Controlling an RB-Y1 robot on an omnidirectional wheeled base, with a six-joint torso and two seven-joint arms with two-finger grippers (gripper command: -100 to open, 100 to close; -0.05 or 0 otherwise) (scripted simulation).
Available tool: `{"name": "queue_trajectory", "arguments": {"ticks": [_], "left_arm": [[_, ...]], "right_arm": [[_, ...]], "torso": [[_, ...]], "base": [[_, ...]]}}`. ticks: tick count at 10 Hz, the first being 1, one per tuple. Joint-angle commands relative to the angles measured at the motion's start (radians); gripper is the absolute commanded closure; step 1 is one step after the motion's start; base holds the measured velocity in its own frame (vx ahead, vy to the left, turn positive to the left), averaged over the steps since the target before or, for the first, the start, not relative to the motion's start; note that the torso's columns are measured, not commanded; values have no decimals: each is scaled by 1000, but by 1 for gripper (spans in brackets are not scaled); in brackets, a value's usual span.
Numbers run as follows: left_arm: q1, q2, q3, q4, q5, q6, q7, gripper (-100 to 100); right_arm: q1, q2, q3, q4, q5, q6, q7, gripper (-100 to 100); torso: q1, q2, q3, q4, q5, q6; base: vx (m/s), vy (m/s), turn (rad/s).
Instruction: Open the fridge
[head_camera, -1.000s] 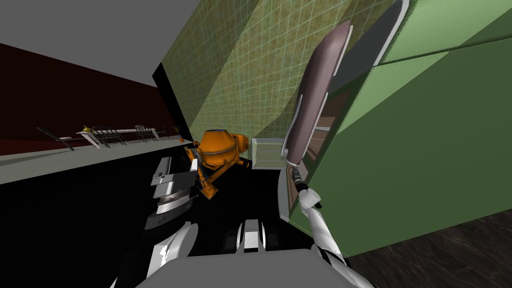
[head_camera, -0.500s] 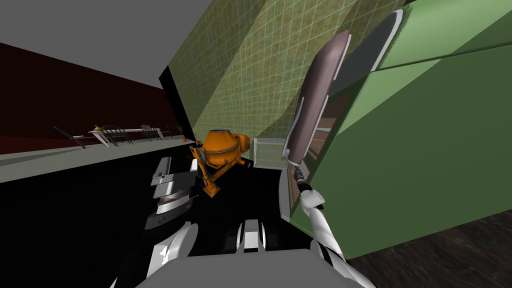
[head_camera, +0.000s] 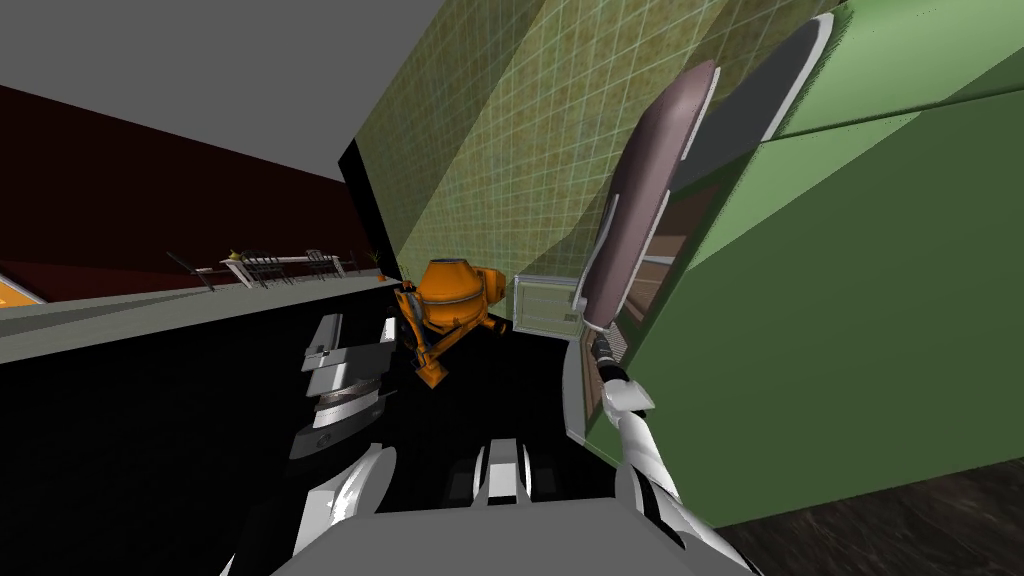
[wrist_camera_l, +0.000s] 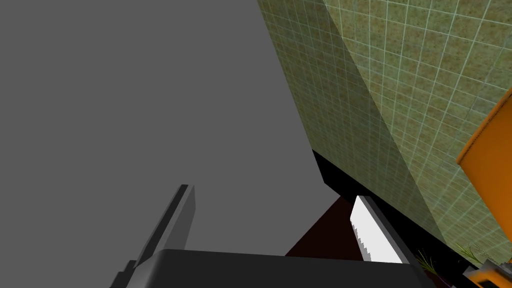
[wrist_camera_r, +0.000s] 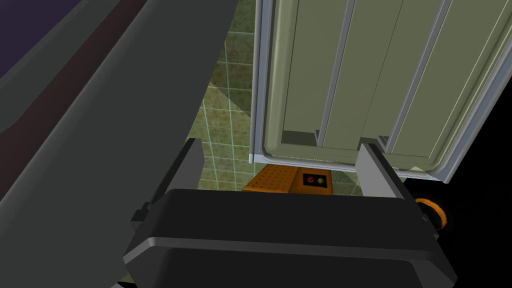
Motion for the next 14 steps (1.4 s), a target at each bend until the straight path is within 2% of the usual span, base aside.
{"name": "queue_trajectory", "arguments": {"ticks": [1, 2, 3, 4, 5, 6, 8, 9, 10, 14], "left_arm": [[0, 0, 0, 0, 0, 0, 0, 0], [0, 0, 0, 0, 0, 0, 0, 0], [0, 0, 0, 0, 0, 0, 0, 0], [0, 0, 0, 0, 0, 0, 0, 0], [0, 0, 0, 0, 0, 0, 0, 0], [0, 0, 0, 0, 0, 0, 0, 0], [0, 0, 0, 0, 0, 0, 0, 0], [0, 0, 0, 0, 0, 0, 0, 0], [0, 0, 0, 0, 0, 0, 0, 0], [0, 0, 0, 0, 0, 0, 0, 0]], "right_arm": [[-5, 2, -16, 6, -40, 5, 76, -100], [-5, 2, -16, 6, -40, 5, 89, -100], [-54, 4, -65, 55, -88, 54, 125, -100], [-68, 4, -99, 75, -118, 82, 157, -100], [-68, 4, -132, 75, -150, 93, 190, -100], [-68, 4, -138, 75, -184, 93, 230, -100], [-68, 4, -138, 75, -195, 93, 268, -100], [-66, 5, -136, 73, -191, 93, 256, -100], [-93, -8, -126, 75, -181, 60, 248, -100], [-145, -33, -104, 78, -159, -5, 226, -100]], "torso": [[0, -1, -1, 0, 0, 0], [1, -1, 0, 0, 0, 0], [2, 1, 0, 0, 0, 0], [7, 4, 2, 1, 2, -2], [6, 5, 3, 1, 2, 0], [1, 3, 2, 1, 1, 1], [-1, 0, 0, 0, 0, 0], [1, 0, 0, 0, 0, 0], [2, 1, 0, 0, 1, 0], [5, 5, 3, 3, 3, 0]], "base": [[5, -8, 10], [8, -7, 2], [-52, 58, 327], [-64, 72, 168], [-42, 40, -41], [-23, 12, -30], [-2, -9, 1], [1, -5, 1], [-37, -14, 22], [-71, -4, 19]]}}
